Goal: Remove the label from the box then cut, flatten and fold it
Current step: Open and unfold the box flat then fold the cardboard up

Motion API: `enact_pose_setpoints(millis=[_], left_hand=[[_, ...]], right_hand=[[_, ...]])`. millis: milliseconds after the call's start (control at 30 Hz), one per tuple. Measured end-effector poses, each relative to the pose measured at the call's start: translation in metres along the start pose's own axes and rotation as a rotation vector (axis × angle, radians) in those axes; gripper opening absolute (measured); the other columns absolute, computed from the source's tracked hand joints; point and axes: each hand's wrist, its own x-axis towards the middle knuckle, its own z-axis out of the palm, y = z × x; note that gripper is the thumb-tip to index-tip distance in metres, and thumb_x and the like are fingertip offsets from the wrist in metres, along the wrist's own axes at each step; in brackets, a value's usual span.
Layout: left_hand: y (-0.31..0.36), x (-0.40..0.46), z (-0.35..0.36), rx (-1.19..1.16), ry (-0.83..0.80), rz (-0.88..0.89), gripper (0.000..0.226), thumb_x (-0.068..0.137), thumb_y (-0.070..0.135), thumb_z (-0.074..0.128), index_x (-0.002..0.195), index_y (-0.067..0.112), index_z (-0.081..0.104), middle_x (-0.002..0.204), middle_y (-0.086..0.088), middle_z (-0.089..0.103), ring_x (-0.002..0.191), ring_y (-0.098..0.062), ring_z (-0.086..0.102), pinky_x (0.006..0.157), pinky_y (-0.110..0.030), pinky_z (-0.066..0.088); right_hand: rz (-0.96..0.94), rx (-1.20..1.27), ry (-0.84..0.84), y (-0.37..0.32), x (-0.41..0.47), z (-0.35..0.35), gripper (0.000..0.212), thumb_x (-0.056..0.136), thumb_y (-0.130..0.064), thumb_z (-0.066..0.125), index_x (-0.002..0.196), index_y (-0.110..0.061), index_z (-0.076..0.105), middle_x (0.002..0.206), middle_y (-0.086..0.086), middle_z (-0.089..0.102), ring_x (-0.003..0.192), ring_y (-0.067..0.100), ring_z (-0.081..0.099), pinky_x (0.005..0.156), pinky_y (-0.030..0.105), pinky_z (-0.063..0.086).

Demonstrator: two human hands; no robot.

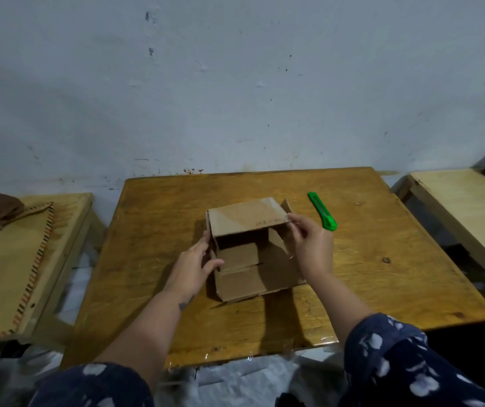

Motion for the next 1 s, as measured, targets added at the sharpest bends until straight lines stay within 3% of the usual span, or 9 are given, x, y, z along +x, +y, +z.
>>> enact_pose_setpoints(millis=[133,233,333,467,567,667,733,800,1000], left_hand=[[0.002,0.0,0.001,0.035,-0.003,0.008,0.072,0.09,0.029,0.063,0.149,0.023,0.023,0.153,0.005,0.031,0.135,-0.018,0.04,0.109,-0.036,0.039],[0.001,-0.001,0.003,0.055,-0.004,0.025,0.07,0.091,0.033,0.06,0.15,0.027,0.023,0.154,0.008,0.028,0.135,-0.019,0.04,0.107,-0.035,0.041],[0.0,0.0,0.005,0.097,0.023,0.011,0.073,0.091,0.037,0.058,0.15,0.032,0.016,0.155,0.011,0.026,0.134,-0.018,0.041,0.104,-0.035,0.044],[-0.002,0.003,0.007,0.122,0.025,0.005,0.071,0.093,0.041,0.055,0.151,0.033,0.014,0.154,0.012,0.027,0.134,-0.016,0.041,0.102,-0.036,0.046],[-0.001,0.002,0.009,0.119,0.055,0.012,0.068,0.094,0.041,0.052,0.15,0.034,0.014,0.153,0.013,0.028,0.133,-0.012,0.041,0.104,-0.033,0.045],[-0.004,0.0,0.013,0.08,0.082,0.012,0.066,0.095,0.044,0.047,0.149,0.04,0.01,0.15,0.023,0.023,0.132,-0.009,0.043,0.1,-0.031,0.048],[-0.007,-0.001,0.016,0.057,0.091,0.005,0.065,0.095,0.045,0.045,0.148,0.044,0.007,0.147,0.028,0.018,0.13,-0.008,0.045,0.095,-0.03,0.051],[-0.008,-0.001,0.02,0.051,0.107,0.005,0.065,0.095,0.047,0.045,0.148,0.046,0.007,0.148,0.029,0.016,0.13,-0.007,0.044,0.094,-0.028,0.051],[-0.007,-0.002,0.021,0.067,0.162,0.0,0.065,0.092,0.051,0.045,0.147,0.046,0.01,0.149,0.028,0.018,0.129,-0.003,0.043,0.097,-0.026,0.049]], right_hand=[[0.045,-0.001,0.12,-0.021,0.018,0.001,0.03,0.091,-0.019,0.058,0.121,-0.02,0.062,0.097,-0.005,0.068,0.072,0.0,0.058,0.06,0.01,0.045],[0.003,-0.005,0.169,-0.034,0.033,0.005,0.022,0.092,-0.023,0.057,0.114,-0.023,0.06,0.087,-0.006,0.064,0.078,0.013,0.064,0.067,0.034,0.058],[-0.011,-0.004,0.175,-0.039,0.05,0.014,0.018,0.093,-0.023,0.056,0.109,-0.022,0.061,0.095,0.0,0.069,0.083,0.018,0.066,0.071,0.043,0.058],[-0.06,-0.066,0.037,-0.031,0.066,0.031,0.041,0.092,-0.01,0.054,0.131,-0.024,0.052,0.121,0.003,0.064,0.104,0.021,0.062,0.086,0.036,0.053],[-0.078,-0.133,-0.036,-0.017,0.081,0.045,0.053,0.092,-0.003,0.05,0.14,-0.024,0.043,0.123,0.008,0.061,0.107,0.024,0.06,0.09,0.033,0.049],[-0.057,-0.174,-0.056,-0.011,0.102,0.053,0.048,0.094,-0.006,0.046,0.138,-0.024,0.046,0.112,0.012,0.067,0.092,0.028,0.065,0.077,0.037,0.053],[-0.049,-0.199,-0.039,-0.015,0.118,0.058,0.041,0.095,-0.012,0.046,0.134,-0.023,0.051,0.103,0.012,0.07,0.08,0.027,0.066,0.063,0.031,0.05],[-0.045,-0.19,-0.022,-0.021,0.133,0.064,0.035,0.096,-0.016,0.047,0.129,-0.02,0.057,0.105,0.01,0.07,0.085,0.025,0.067,0.064,0.026,0.047],[0.075,-0.004,-0.07,-0.025,0.164,0.087,0.033,0.095,-0.023,0.053,0.127,-0.019,0.058,0.116,0.005,0.067,0.098,0.02,0.064,0.077,0.029,0.052]])
